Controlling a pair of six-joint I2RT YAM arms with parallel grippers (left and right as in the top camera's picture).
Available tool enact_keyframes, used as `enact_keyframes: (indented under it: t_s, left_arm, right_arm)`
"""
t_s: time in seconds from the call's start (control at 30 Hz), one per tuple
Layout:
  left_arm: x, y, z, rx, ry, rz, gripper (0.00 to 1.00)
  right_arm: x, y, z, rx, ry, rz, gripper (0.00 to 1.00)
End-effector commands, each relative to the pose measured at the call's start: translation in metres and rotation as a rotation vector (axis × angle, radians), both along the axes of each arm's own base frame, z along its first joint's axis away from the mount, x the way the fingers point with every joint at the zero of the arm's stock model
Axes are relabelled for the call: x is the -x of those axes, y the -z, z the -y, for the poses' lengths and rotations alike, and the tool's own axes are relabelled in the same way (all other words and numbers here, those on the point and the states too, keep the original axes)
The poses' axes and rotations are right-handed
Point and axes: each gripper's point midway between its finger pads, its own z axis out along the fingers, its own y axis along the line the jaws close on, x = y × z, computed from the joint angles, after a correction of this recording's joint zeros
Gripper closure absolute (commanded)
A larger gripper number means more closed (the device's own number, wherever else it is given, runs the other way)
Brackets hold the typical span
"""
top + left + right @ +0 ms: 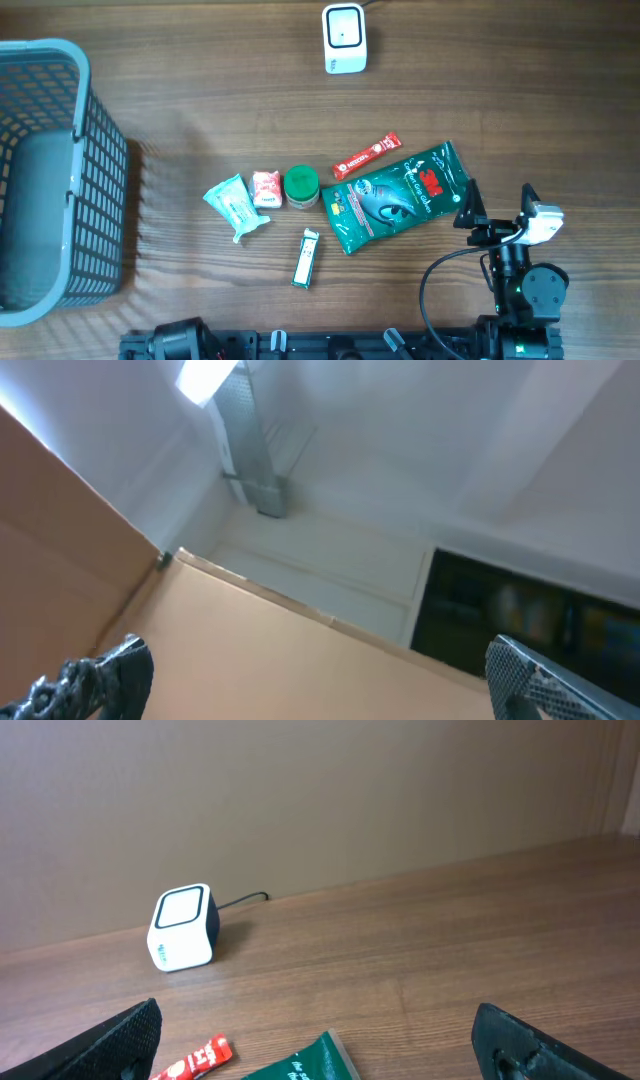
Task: Scan the item barcode
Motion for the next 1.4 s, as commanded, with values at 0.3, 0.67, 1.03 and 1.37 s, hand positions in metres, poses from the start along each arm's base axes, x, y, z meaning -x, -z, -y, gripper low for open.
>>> enact_keyframes:
  t_s: [0.3, 0.67, 1.03, 1.37]
  left_arm:
    - [-0.139, 0.079, -0.026, 0.240, 0.164, -0.248, 0.00]
    - [-0.216, 0.181, -0.038, 0.354, 0.153, -0.592, 0.00]
    - [-0.224, 0.238, -0.037, 0.412, 0.142, -0.816, 0.00]
    - [-0.233, 0.261, -0.039, 0.443, 0.129, -0.925, 0.00]
  right_arm:
    - [0.006, -0.008, 0.041, 0.074, 0.241, 0.022, 0.00]
    - [0.002, 0.002, -0.042, -0.499, -0.228, -0.065, 0.00]
    - [0.009, -0.007, -0.075, -0.532, -0.402, -0.235, 0.00]
    - [0.000, -0.052, -0.075, -0.438, -0.320, -0.820, 0.01]
